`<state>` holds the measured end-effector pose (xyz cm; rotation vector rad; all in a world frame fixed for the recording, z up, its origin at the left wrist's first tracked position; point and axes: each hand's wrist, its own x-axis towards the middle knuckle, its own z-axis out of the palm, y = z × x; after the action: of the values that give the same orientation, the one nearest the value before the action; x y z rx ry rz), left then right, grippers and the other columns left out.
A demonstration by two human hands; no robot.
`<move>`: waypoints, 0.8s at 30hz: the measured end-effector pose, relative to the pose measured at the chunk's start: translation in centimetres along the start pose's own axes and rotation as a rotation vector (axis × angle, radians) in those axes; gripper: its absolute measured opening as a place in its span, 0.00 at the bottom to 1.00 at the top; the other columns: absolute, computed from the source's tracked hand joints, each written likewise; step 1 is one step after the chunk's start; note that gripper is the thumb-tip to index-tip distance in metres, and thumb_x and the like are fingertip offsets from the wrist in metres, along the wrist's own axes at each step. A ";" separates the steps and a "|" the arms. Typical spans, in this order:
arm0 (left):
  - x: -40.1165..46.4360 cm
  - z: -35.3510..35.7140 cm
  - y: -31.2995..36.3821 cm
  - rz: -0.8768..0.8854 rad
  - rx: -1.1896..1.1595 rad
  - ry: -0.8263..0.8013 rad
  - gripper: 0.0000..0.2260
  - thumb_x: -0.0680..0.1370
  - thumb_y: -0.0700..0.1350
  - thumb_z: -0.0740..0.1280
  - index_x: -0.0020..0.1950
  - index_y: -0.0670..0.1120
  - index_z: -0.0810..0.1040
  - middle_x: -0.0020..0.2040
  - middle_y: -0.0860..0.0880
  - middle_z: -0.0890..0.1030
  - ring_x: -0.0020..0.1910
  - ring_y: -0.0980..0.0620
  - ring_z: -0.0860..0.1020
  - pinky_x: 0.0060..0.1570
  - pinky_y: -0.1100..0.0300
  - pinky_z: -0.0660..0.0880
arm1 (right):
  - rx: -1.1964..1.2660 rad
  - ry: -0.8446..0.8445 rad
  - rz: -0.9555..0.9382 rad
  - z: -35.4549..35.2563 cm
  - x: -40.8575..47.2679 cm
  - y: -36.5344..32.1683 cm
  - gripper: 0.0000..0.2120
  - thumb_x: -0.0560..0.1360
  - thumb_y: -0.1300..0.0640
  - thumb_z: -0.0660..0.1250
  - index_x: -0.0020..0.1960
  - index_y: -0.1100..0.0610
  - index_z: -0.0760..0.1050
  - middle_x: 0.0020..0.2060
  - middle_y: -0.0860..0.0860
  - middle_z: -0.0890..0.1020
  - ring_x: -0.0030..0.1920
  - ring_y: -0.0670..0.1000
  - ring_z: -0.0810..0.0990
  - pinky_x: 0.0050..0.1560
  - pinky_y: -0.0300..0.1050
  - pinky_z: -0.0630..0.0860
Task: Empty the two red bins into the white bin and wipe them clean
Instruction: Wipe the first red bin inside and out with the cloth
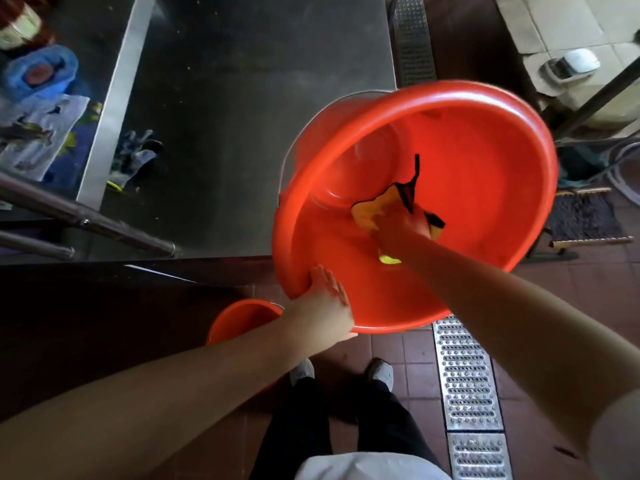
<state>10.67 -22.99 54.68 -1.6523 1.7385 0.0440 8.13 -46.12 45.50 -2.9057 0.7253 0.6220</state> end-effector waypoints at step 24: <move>-1.1 0.3 1.9 0.047 -0.132 0.066 0.22 0.82 0.50 0.57 0.68 0.35 0.73 0.67 0.23 0.67 0.64 0.22 0.69 0.64 0.30 0.64 | 0.058 -0.029 -0.010 0.0 -18.1 -3.7 0.27 0.79 0.42 0.56 0.76 0.46 0.61 0.71 0.47 0.69 0.74 0.52 0.61 0.66 0.57 0.64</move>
<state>9.02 -21.61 54.19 -1.7242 1.8596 0.1305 -4.75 -35.01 52.80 -2.8394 0.7131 0.6298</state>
